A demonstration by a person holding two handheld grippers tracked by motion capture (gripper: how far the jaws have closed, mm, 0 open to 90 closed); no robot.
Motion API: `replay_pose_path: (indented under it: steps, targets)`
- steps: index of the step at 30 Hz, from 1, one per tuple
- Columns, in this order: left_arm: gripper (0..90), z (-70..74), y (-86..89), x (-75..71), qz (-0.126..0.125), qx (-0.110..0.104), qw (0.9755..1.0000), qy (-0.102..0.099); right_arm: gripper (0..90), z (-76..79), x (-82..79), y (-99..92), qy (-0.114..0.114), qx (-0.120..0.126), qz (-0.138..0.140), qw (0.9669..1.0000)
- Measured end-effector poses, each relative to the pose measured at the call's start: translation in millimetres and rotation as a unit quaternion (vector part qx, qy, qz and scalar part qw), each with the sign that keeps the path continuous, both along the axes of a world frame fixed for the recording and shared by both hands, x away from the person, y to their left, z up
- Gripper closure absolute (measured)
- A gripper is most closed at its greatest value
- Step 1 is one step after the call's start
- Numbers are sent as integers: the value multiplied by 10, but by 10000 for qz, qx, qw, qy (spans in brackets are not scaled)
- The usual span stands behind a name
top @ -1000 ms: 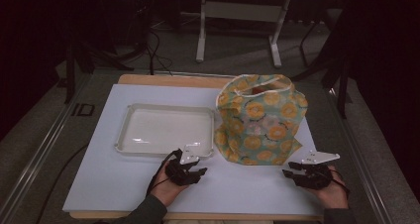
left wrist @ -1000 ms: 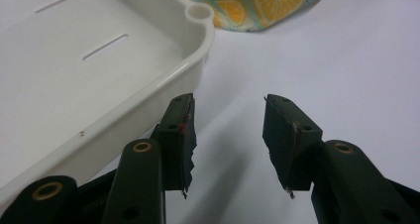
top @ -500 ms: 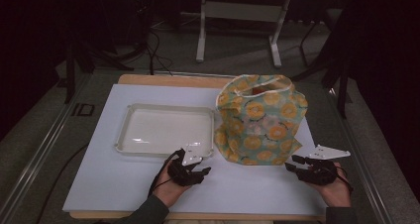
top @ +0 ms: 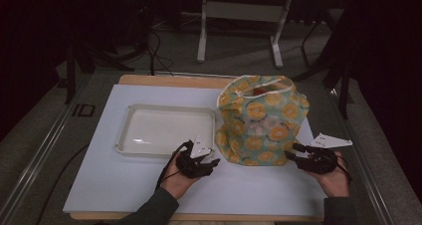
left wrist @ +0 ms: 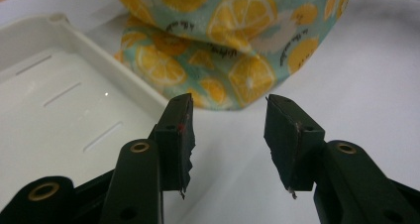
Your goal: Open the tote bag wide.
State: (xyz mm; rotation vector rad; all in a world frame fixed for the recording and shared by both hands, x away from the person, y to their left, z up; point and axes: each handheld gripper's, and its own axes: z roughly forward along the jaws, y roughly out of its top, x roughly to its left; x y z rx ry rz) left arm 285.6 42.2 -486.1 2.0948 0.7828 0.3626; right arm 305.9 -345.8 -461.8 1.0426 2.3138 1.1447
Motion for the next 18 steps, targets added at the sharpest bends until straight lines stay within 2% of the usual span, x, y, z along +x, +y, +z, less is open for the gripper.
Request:
replay_pose_path:
  steps: [6, 8, 12, 18]
  targets:
    - [533, 15, -68, 62, -17, 17, 10000, -3, 701, 9, 16, -19, -157, 101, -23, 9998]
    - [532, 15, -92, 80, -8, 0, 10000, 6, 783, 3, 11, -22, -187, 85, -5, 9998]
    - [527, 11, -147, 106, -14, -40, 10000, 18, 888, -8, 4, 4, -249, 31, 7, 9997]
    - [519, -13, -242, 140, -68, -40, 10000, 33, 900, -16, -12, 30, -268, -59, 55, 9996]
